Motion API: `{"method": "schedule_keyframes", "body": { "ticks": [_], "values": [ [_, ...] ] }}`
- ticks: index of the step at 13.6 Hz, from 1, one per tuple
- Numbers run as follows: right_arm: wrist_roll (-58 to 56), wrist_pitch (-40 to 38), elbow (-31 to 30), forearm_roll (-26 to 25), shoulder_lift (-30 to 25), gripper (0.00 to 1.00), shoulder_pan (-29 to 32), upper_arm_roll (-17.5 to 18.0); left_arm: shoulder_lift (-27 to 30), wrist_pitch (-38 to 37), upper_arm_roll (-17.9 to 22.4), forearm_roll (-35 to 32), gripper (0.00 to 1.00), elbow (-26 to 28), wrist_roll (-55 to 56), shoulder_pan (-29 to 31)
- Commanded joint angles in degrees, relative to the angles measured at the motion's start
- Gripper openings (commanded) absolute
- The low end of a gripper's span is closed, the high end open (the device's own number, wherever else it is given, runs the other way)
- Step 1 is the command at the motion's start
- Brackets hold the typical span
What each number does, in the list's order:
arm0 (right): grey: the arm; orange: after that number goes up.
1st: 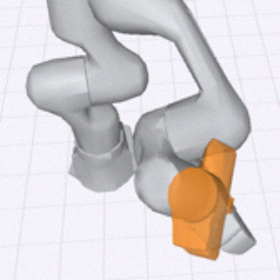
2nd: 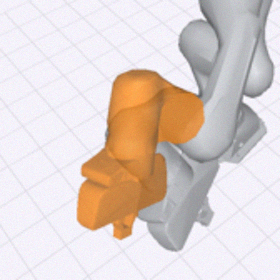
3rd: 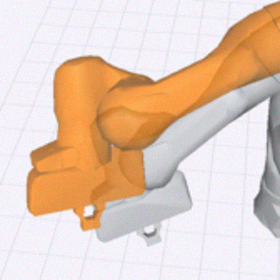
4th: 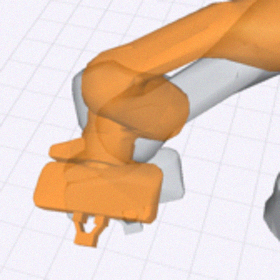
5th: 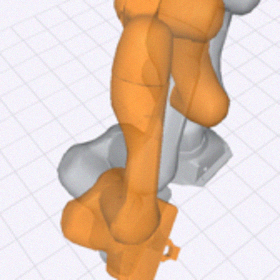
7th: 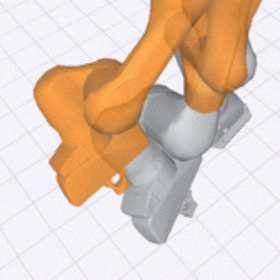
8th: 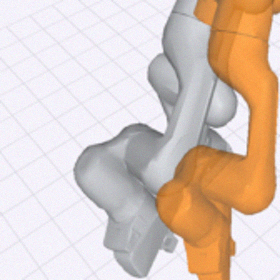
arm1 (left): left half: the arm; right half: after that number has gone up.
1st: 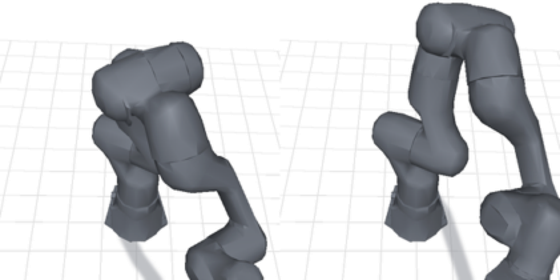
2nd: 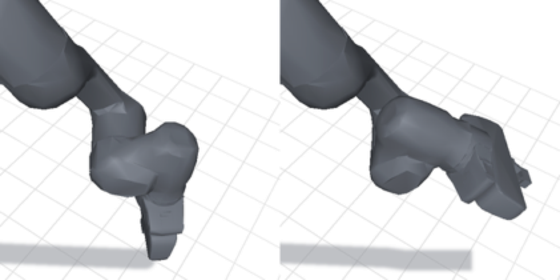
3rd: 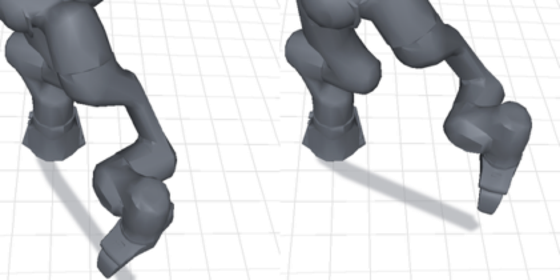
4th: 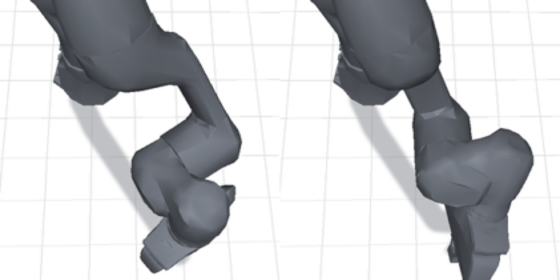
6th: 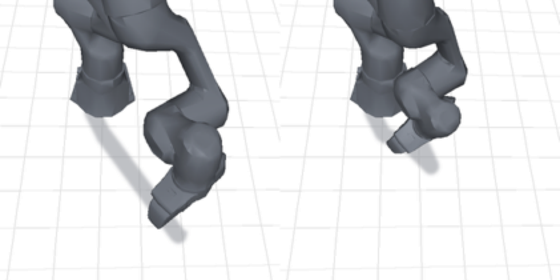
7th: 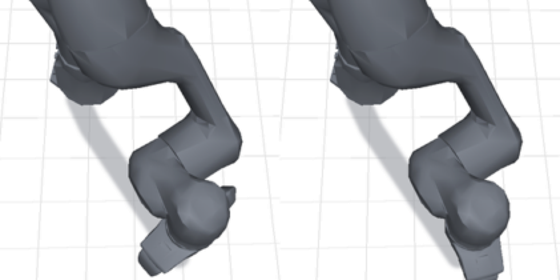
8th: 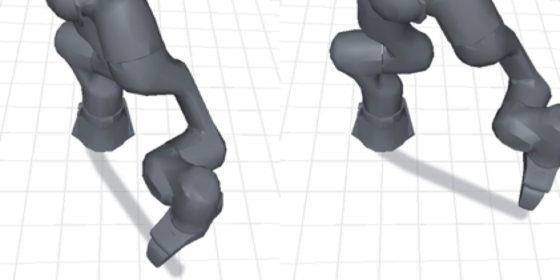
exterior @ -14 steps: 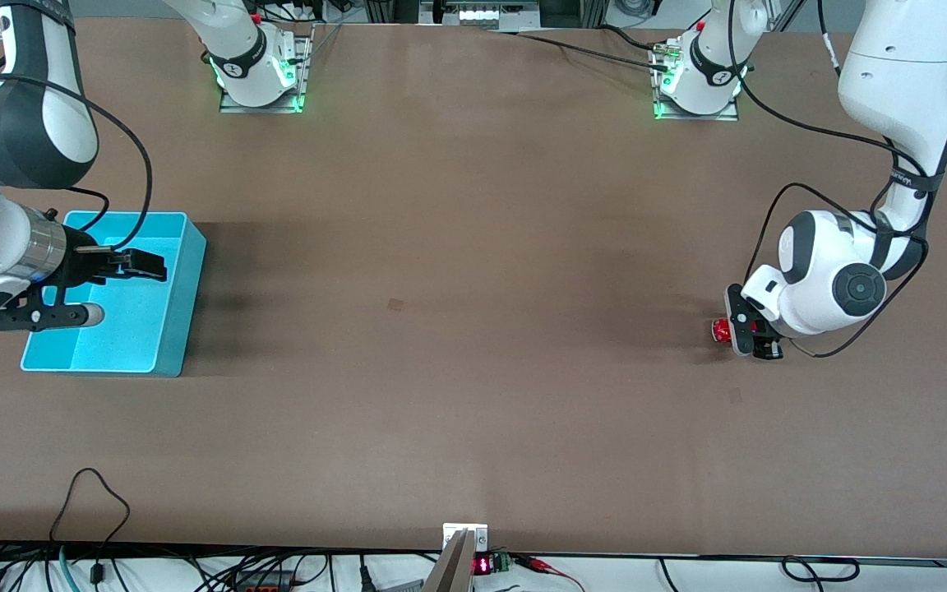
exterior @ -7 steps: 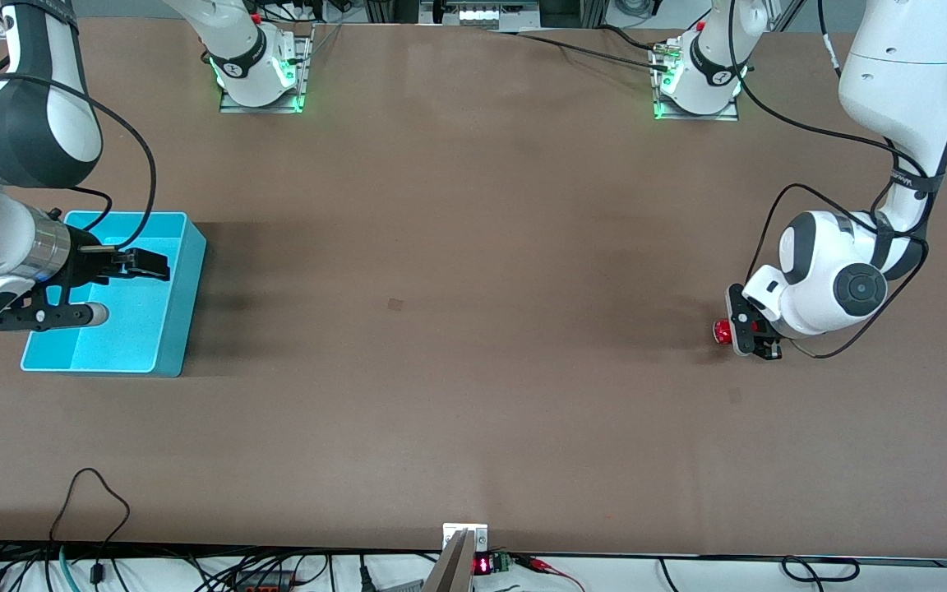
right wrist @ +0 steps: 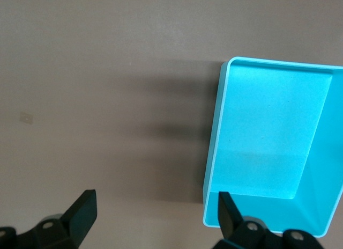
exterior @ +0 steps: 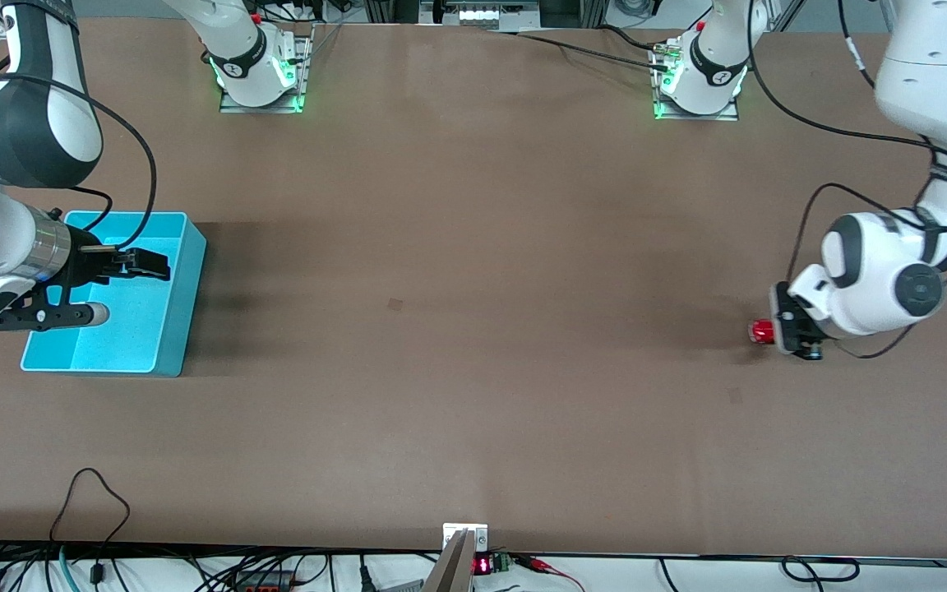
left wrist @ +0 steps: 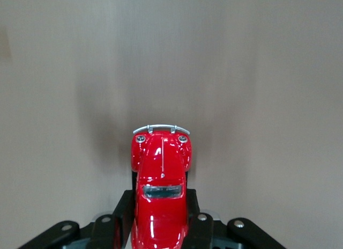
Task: Wind red beetle toy and store in blue box
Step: 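Pull the red car backward along the table with the left gripper, then open the left gripper to release the car toward the blue box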
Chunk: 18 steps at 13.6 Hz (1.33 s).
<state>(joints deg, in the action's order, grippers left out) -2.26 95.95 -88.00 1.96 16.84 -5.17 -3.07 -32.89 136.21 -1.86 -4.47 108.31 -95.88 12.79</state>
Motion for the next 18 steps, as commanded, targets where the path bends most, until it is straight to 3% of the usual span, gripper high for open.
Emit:
{"method": "schedule_keyframes", "body": {
  "ticks": [1, 3, 4, 5, 6, 13, 18],
  "values": [
    [-0.03, -0.94, 0.37, 0.24, -0.31, 1.00, -0.10, -0.01, -4.46, 1.07, -0.42, -0.72, 0.19, -3.28, -4.92, 2.84],
    [0.06, -0.94, 0.37, 0.24, -0.31, 1.00, -0.19, -0.01, -4.38, 1.07, -0.42, -0.72, 0.23, -3.28, -5.02, 3.11],
    [0.06, -0.94, 0.37, 0.24, -0.31, 1.00, -0.36, -0.01, -4.38, 0.99, -0.51, -0.55, 0.34, -3.80, -5.11, 3.20],
    [0.06, -0.94, 0.29, 0.24, -0.31, 1.00, -0.37, -0.01, -4.29, 0.99, -0.68, -0.46, 0.74, -3.90, -5.11, 3.29],
    [0.06, -0.94, 0.29, 0.24, -0.31, 1.00, -0.37, -0.01, -3.68, 0.73, -0.86, -0.54, 1.00, -4.07, -5.28, 3.29],
    [-0.03, -1.03, 0.29, 0.24, -0.31, 1.00, -0.80, -0.01, 3.79, -7.00, -3.75, -0.02, 1.00, -4.16, -3.71, 2.68],
    [-0.55, -1.55, 0.11, 0.15, -0.40, 1.00, -1.33, -0.01, 9.33, -17.79, -4.02, -0.02, 1.00, -6.78, 8.76, 2.24]
  ]
}}
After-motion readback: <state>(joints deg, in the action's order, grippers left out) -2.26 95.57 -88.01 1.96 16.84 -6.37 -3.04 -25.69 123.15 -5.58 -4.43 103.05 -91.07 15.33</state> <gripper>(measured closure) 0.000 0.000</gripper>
